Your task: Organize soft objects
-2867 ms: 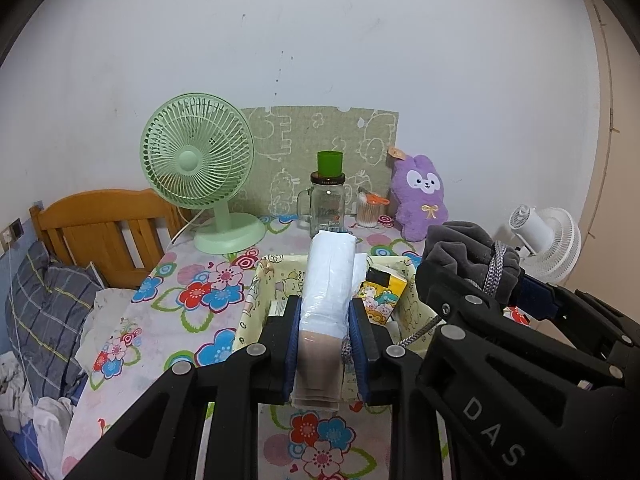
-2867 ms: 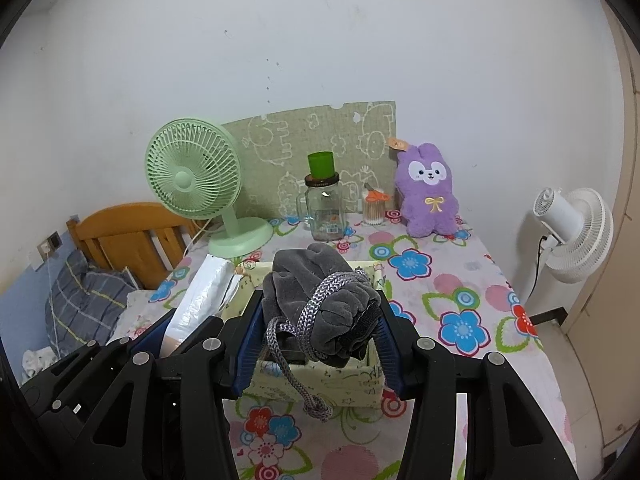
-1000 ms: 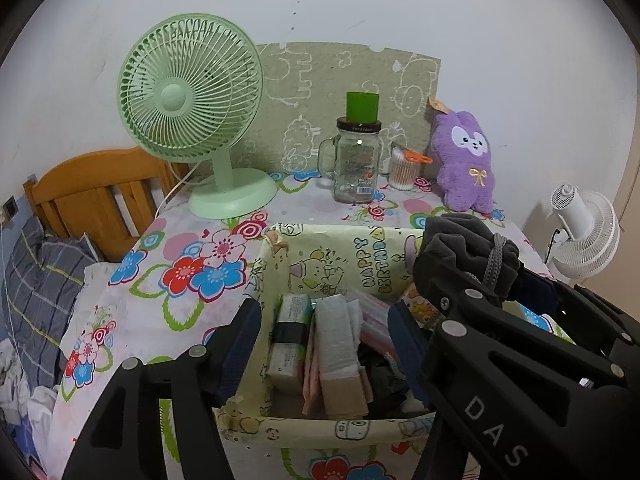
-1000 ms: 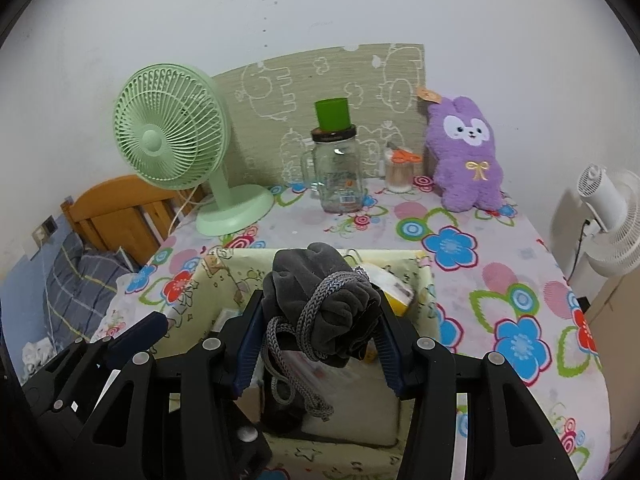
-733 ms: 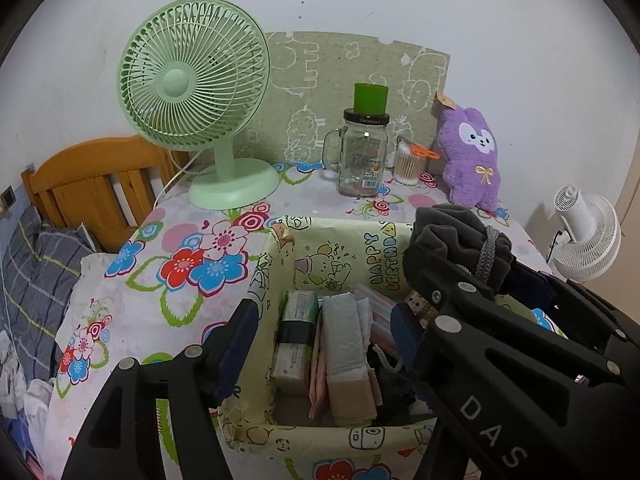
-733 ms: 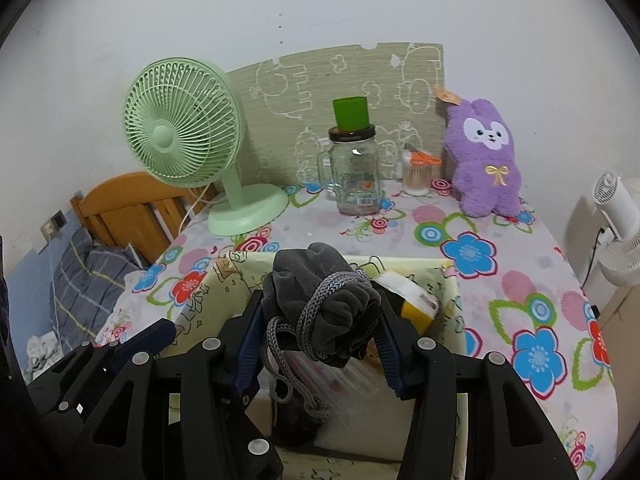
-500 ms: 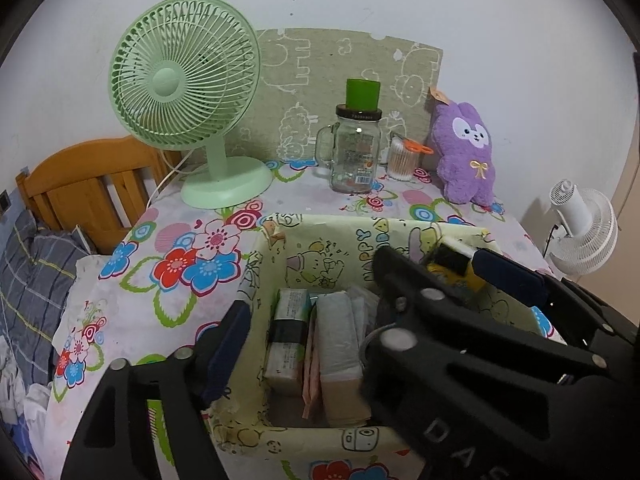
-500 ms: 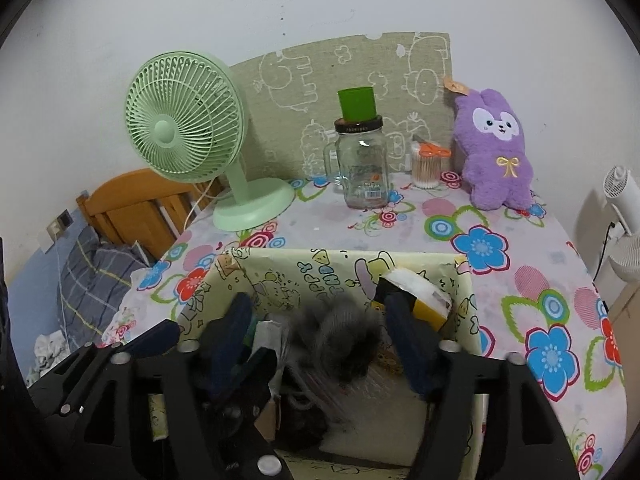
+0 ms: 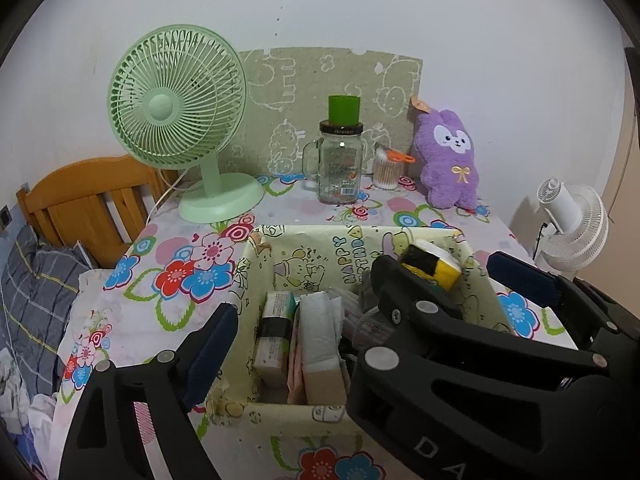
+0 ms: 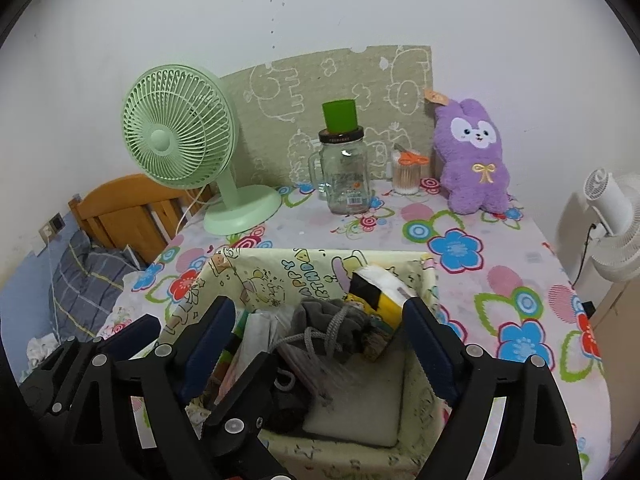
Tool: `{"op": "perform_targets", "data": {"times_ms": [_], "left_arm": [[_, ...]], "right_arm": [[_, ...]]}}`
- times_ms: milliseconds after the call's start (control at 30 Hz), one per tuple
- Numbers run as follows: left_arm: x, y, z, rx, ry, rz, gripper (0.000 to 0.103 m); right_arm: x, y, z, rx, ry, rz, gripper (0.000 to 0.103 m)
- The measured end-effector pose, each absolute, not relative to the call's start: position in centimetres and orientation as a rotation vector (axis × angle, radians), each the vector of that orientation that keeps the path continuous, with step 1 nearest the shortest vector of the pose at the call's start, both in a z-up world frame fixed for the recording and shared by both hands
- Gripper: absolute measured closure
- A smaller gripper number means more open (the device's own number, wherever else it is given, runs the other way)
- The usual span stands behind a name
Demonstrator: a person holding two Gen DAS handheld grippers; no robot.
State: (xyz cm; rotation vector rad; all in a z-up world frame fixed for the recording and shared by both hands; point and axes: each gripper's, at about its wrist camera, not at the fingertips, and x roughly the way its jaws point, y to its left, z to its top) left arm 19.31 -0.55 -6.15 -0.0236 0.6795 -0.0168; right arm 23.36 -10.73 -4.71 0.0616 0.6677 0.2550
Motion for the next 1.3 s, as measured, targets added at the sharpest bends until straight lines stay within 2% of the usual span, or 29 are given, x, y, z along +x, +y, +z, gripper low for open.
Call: {"op": "perform_targets", "data": {"times_ms": [133, 1300], "left_arm": [[18.3, -0.8, -5.6, -0.014, 0.661, -0.015, 0.009], [7.6, -0.1, -1.5, 0.011, 0.535, -0.010, 0.000]], "right_arm": [[22.1, -11.1, -4.0, 0.063, 0.650, 0.232, 0.007], [9.7, -13.4, 1.1, 0.007, 0.536, 0.127, 0.003]]}}
